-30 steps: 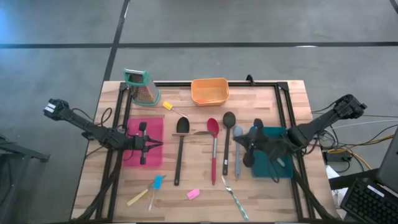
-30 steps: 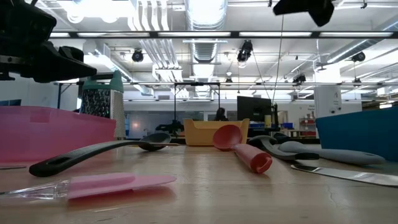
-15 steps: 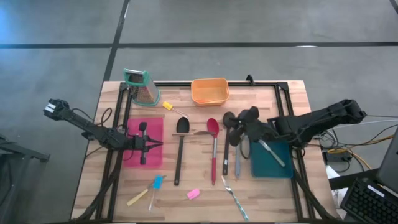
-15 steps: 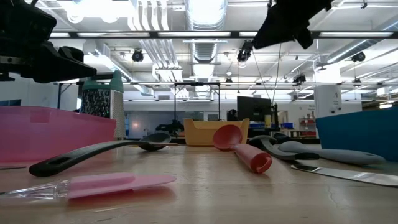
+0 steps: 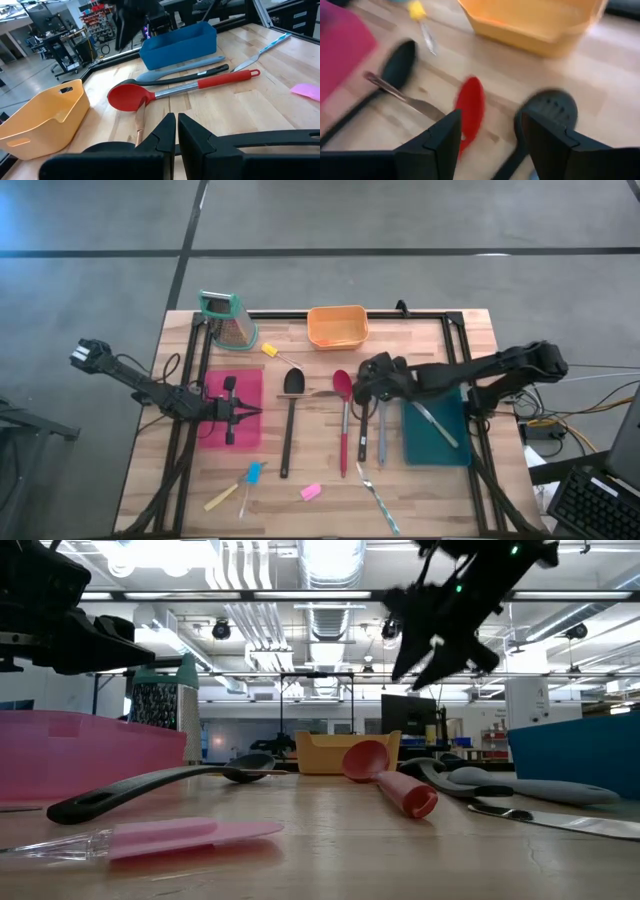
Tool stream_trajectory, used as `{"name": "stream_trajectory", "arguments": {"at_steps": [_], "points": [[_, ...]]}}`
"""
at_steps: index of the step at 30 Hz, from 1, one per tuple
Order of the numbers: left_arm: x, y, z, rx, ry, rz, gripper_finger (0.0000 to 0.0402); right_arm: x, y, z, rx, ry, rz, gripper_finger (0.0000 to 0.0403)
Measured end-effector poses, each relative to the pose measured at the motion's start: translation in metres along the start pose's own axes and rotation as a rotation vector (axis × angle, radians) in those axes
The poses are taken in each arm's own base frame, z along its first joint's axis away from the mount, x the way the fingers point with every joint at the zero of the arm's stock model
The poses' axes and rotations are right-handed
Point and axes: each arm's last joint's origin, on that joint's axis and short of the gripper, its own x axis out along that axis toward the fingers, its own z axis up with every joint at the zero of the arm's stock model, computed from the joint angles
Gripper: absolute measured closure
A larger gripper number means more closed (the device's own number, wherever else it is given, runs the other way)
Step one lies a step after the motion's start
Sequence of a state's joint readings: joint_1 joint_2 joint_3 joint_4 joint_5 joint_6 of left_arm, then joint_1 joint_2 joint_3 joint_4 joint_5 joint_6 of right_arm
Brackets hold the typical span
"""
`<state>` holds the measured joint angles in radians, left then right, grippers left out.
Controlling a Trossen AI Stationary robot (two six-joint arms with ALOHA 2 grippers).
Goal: Pick & Place Kitchen Items
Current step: Put the right black serving spoon into the pink bin
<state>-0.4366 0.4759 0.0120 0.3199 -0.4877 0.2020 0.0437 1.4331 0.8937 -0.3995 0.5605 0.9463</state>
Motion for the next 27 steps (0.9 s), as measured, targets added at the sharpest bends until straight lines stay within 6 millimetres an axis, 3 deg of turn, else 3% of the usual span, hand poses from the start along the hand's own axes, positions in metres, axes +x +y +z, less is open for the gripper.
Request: {"name": "stream_trajectory", "arguments": {"at_steps": [9, 27], "points": [[0.0, 0.0, 0.0, 0.0, 0.001, 0.0, 0.0378, 0.036, -0.004, -0.016, 0.012, 0.145, -0.078, 0.0218], [0.0, 0.0, 0.0, 0.001, 0.001, 0.0, 0.0378, 0.065, -0.006, -0.041, 0.097, 0.27, -0.158, 0.0211]]}}
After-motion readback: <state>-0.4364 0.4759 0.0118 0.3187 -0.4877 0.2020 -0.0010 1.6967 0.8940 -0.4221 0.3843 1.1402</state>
